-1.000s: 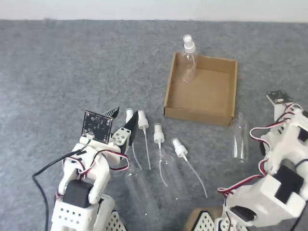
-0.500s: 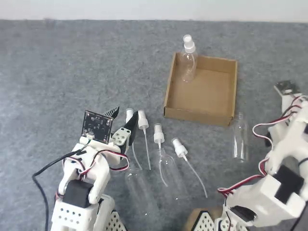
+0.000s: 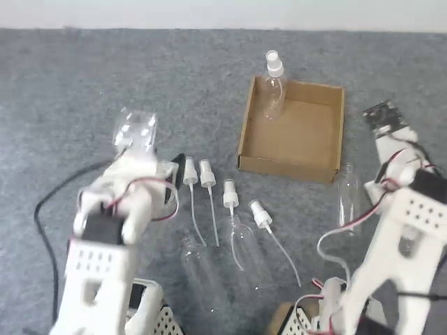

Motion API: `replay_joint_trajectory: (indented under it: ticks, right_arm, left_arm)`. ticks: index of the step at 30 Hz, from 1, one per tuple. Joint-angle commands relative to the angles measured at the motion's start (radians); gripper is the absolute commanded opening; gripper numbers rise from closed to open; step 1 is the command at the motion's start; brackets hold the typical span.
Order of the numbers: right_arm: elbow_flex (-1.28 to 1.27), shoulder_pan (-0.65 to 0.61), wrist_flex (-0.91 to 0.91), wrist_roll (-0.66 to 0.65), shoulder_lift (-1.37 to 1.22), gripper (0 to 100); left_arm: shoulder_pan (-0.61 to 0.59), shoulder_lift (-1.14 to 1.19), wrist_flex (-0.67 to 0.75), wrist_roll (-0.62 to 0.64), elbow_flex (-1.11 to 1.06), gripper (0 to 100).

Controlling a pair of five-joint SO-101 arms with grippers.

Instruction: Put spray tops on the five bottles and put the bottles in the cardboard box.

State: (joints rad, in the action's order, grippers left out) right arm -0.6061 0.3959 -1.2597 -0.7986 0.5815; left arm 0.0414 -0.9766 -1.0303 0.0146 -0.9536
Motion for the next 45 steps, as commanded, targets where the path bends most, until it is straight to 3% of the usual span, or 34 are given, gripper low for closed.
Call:
replay_joint_trajectory:
  ticks: [1,11,23,32,39,45]
  right_arm:
    - [-0.060,-0.033,0.021,0.005,0.139,4.0]
    - [-0.087,-0.031,0.015,-0.028,0.150,4.0]
    - [-0.087,-0.031,-0.036,-0.054,0.159,4.0]
    - [-0.084,-0.033,-0.027,-0.054,0.160,4.3]
    - [-0.081,-0.062,0.036,-0.052,0.171,4.1]
    - [-0.081,-0.157,0.185,-0.049,0.289,4.0]
  left_arm:
    - [-0.002,0.370,-0.006,-0.009,0.189,17]
    - [-0.008,0.910,-0.006,0.109,0.472,19]
    - [-0.009,1.131,0.080,0.104,0.522,16]
    - [-0.002,1.174,0.129,0.101,0.524,8]
    - [-0.009,1.053,0.118,0.104,0.573,3]
    - [-0.009,0.844,-0.015,0.109,0.705,3]
